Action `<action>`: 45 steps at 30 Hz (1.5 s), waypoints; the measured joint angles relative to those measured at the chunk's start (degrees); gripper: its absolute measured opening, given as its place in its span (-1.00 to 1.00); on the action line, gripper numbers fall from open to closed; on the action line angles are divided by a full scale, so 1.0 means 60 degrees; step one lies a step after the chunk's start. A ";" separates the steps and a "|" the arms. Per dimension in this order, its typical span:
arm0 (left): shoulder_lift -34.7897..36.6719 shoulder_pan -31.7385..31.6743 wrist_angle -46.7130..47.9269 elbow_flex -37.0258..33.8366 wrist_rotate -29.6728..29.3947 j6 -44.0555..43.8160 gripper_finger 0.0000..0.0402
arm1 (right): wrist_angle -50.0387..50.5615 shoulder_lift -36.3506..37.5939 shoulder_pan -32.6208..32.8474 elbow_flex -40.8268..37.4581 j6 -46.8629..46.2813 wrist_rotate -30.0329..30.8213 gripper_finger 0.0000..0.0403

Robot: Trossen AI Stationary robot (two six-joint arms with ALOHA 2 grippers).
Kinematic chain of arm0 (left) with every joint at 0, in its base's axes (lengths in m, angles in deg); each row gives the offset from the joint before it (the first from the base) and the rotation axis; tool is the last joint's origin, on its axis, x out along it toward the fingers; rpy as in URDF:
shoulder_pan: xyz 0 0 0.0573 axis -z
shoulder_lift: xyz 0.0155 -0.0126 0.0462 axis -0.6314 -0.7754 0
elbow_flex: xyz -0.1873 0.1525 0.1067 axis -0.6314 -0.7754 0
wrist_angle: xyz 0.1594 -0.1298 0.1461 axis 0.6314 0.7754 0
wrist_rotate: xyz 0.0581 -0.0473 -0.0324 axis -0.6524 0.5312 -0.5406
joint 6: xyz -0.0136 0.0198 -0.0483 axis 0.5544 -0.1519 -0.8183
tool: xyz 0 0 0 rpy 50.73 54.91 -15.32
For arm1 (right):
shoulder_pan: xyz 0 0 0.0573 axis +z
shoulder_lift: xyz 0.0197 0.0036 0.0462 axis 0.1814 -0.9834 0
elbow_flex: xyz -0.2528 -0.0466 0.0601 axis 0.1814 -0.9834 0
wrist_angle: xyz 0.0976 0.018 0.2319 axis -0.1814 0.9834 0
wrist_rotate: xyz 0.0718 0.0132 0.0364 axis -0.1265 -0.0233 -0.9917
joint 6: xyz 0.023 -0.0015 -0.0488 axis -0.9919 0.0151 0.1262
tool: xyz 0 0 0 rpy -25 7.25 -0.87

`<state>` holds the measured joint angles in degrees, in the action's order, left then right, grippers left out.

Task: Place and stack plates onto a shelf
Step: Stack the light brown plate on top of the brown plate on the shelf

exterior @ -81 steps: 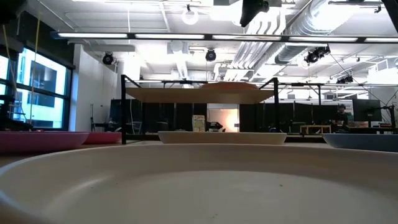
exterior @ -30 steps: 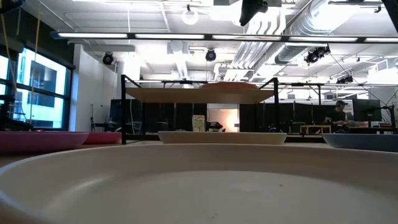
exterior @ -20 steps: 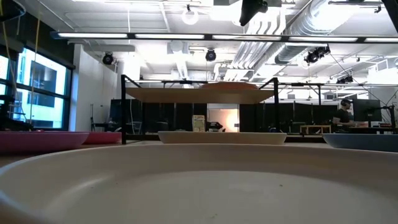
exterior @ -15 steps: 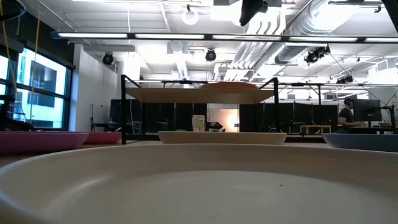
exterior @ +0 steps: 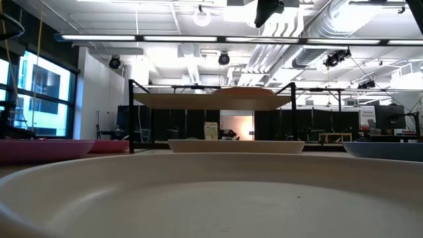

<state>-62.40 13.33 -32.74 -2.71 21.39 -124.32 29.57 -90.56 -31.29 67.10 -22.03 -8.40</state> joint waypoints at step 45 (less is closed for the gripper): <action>0.3477 -0.0728 -0.0670 0.0012 -0.2915 -0.2299 -1.00 | 0.0003 -0.0004 -0.0025 0.0015 0.0581 0.0000 -0.69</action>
<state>-41.54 8.97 -36.76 -2.64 3.90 -138.12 29.58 -90.58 -31.44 67.19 -18.54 -8.40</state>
